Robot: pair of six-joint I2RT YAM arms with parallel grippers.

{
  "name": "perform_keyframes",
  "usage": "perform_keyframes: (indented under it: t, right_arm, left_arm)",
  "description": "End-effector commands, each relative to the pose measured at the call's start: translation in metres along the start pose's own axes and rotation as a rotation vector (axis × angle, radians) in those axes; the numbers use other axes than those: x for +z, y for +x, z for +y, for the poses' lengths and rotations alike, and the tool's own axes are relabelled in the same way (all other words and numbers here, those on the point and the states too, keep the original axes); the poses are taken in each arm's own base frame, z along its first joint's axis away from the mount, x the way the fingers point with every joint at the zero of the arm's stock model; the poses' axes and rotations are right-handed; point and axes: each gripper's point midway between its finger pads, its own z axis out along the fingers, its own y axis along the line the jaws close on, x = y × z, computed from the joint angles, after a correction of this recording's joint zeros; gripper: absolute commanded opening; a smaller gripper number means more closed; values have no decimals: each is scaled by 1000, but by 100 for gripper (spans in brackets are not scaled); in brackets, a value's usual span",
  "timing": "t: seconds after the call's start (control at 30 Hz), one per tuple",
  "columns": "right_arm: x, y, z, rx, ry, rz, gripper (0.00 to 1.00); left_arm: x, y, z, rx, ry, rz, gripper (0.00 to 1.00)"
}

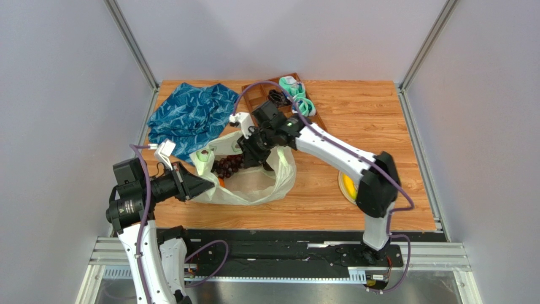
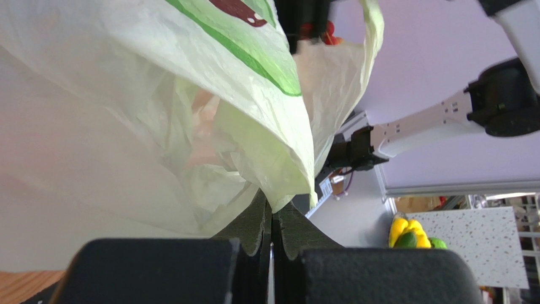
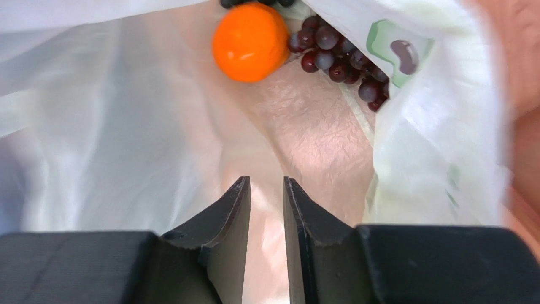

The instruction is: Take the fake fruits out of the plastic bag

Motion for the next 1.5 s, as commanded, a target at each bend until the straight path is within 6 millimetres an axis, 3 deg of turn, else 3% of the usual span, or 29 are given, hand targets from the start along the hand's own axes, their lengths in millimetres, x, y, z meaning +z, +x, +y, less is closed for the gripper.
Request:
perform_keyframes:
  t: [0.0,0.1,0.3,0.33,0.37,0.5,0.53,0.83,0.87,1.0,1.1,1.23,1.27,1.3,1.37,1.47]
  right_arm:
    - [-53,4,28,-128,-35,-31,28]
    - [-58,0,29,-141,-16,-74,33]
    - [-11,-13,9,3,16,-66,40]
    - [6,-6,8,13,4,-27,43]
    - [10,-15,11,9,-5,-35,47]
    - [43,-15,15,63,-33,-1,72]
    - [56,-10,16,79,-46,17,75]
    - [107,-19,31,118,-109,16,92]
    - [112,-19,32,121,-120,17,100]
    - [139,-14,27,108,-77,37,100]
    - [162,2,19,103,-34,79,100]
    - [171,13,15,71,-2,106,98]
    - [171,14,13,64,9,111,93]
    - [169,13,12,40,10,108,75]
    - [163,7,12,10,13,94,54]
    - [138,-11,18,-24,-9,50,40]
  left_arm:
    - [4,-26,2,32,24,-60,0]
    - [3,-29,-5,32,44,-52,0]
    - [-14,-17,-47,107,103,-36,0]
    - [-15,-14,-48,108,102,-32,0]
    - [-15,-9,-48,89,98,-20,0]
    - [-15,1,-43,87,81,-17,0]
    - [-14,1,-42,85,78,-17,0]
    - [-13,2,-39,50,97,-1,0]
    - [-13,3,-40,43,96,4,0]
    - [-14,3,-39,55,83,8,0]
    - [-15,2,-38,69,69,7,0]
    - [-14,2,-35,70,53,1,0]
    - [-14,1,-34,66,50,-1,0]
    - [-14,1,-33,63,47,-5,0]
    - [-13,0,-31,59,45,-11,0]
    - [-12,1,-29,55,44,-18,0]
